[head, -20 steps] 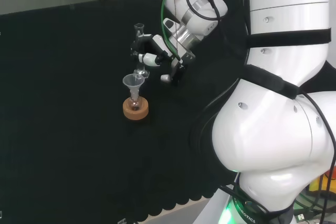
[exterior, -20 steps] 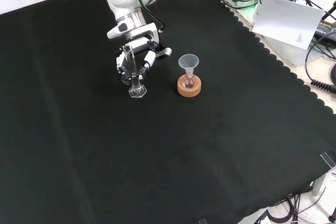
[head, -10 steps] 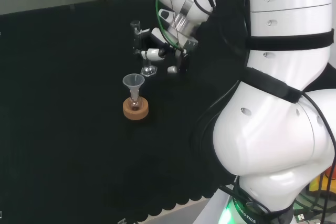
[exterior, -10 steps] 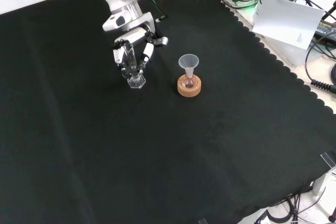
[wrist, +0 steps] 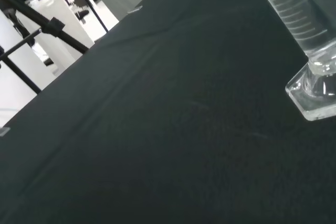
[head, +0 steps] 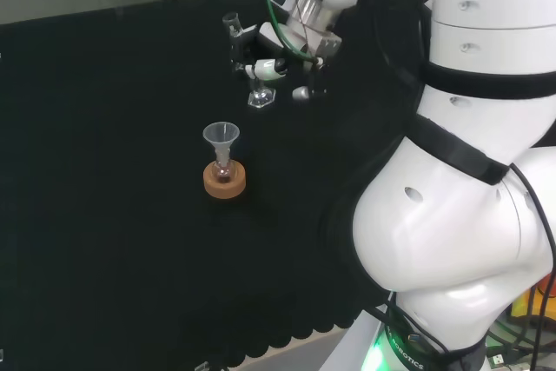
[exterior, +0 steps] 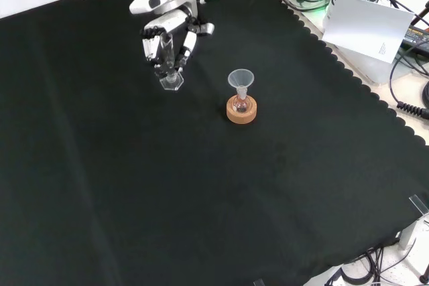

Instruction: Pick up the graduated cylinder.

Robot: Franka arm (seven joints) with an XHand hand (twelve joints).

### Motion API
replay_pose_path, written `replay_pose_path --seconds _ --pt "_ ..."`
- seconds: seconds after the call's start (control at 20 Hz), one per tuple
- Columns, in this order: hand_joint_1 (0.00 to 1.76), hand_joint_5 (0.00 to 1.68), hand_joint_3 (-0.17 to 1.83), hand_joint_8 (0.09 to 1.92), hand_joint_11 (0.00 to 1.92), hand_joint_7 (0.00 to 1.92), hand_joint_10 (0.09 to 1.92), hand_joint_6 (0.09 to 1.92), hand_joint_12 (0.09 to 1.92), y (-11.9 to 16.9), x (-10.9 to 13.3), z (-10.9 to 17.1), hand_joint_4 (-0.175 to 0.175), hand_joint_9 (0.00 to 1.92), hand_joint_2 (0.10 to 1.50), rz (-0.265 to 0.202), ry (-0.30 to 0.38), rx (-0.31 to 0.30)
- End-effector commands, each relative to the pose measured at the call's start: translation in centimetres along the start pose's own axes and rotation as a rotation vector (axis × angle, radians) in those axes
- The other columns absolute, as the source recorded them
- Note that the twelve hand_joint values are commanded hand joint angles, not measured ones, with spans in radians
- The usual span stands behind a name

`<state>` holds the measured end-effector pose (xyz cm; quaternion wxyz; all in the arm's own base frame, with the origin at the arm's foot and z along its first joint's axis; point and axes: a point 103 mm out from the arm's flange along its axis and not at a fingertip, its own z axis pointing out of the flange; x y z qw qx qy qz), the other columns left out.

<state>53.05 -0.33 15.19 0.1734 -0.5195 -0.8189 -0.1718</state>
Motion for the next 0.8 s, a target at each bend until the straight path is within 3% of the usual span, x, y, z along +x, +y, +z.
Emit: replay_pose_path --seconds 0.05,0.35,0.8 --pt "1.11 0.92 -0.01 0.36 1.23 1.22 0.09 1.11 0.80 -5.7 2.0 -3.0 -0.109 1.41 1.16 0.014 -0.079 0.085" --pt "1.11 0.92 -0.01 0.36 1.23 1.22 0.09 1.11 0.80 -11.0 3.7 -3.7 -0.108 1.41 1.16 0.038 -0.124 0.120" --pt "1.11 0.92 -0.01 0.36 1.23 1.22 0.09 1.11 0.80 -15.5 3.9 -5.1 -0.108 1.41 1.16 0.051 -0.194 0.219"
